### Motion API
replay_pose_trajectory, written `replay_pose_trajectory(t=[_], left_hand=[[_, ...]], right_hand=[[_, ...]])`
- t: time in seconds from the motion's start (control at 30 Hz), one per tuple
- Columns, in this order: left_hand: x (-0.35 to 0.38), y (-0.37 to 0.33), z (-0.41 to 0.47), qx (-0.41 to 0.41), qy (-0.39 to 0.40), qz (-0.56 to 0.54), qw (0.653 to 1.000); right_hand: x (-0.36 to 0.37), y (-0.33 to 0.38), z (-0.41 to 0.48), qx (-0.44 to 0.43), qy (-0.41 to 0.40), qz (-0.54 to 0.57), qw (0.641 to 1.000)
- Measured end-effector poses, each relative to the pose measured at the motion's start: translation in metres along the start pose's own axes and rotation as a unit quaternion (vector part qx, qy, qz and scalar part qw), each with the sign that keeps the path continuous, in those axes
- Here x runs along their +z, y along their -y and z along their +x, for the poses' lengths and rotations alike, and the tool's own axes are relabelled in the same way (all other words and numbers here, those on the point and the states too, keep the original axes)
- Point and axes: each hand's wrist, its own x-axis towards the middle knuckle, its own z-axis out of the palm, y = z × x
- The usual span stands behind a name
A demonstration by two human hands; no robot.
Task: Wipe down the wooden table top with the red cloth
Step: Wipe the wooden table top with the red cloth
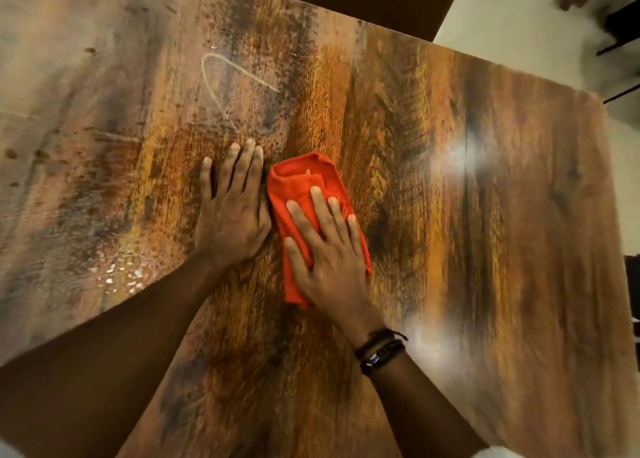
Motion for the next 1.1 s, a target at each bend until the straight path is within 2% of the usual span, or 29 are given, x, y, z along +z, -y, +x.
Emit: replay_pose_trajectory(t=[0.13, 0.3, 0.43, 0.57, 0.7, 0.77, 0.87, 0.97, 1.03, 1.1], left_hand=[[-0.002, -0.001, 0.002, -0.008, 0.01, 0.004, 1.0], [-0.001, 0.0, 0.002, -0.007, 0.029, 0.013, 0.999], [0.002, 0.001, 0.003, -0.004, 0.025, 0.019, 1.0], [0.004, 0.002, 0.002, -0.003, 0.033, 0.0, 0.999], [0.004, 0.002, 0.002, 0.002, 0.032, -0.003, 0.999], [0.004, 0.002, 0.002, 0.001, 0.032, -0.003, 0.999], [0.004, 0.002, 0.003, -0.006, 0.026, -0.006, 1.0], [0.004, -0.001, 0.005, 0.001, 0.013, -0.001, 1.0], [0.006, 0.001, 0.005, -0.001, 0.011, 0.009, 1.0], [0.007, 0.002, 0.004, -0.004, 0.019, 0.004, 1.0]], right_hand=[[-0.012, -0.047, 0.034, 0.039, -0.033, -0.022, 0.998], [-0.028, -0.097, 0.164, 0.102, -0.068, -0.018, 0.992], [-0.041, -0.083, 0.263, 0.193, -0.052, 0.025, 0.979], [-0.044, -0.043, 0.327, 0.176, -0.021, 0.014, 0.984], [-0.031, -0.002, 0.334, 0.047, 0.019, -0.025, 0.998], [-0.033, -0.014, 0.33, 0.028, 0.016, -0.025, 0.999], [-0.053, -0.073, 0.323, 0.118, -0.032, -0.02, 0.992], [-0.075, -0.136, 0.315, 0.233, -0.071, 0.02, 0.97], [-0.075, -0.138, 0.315, 0.262, -0.08, 0.045, 0.961], [-0.067, -0.113, 0.318, 0.247, -0.074, 0.044, 0.965]])
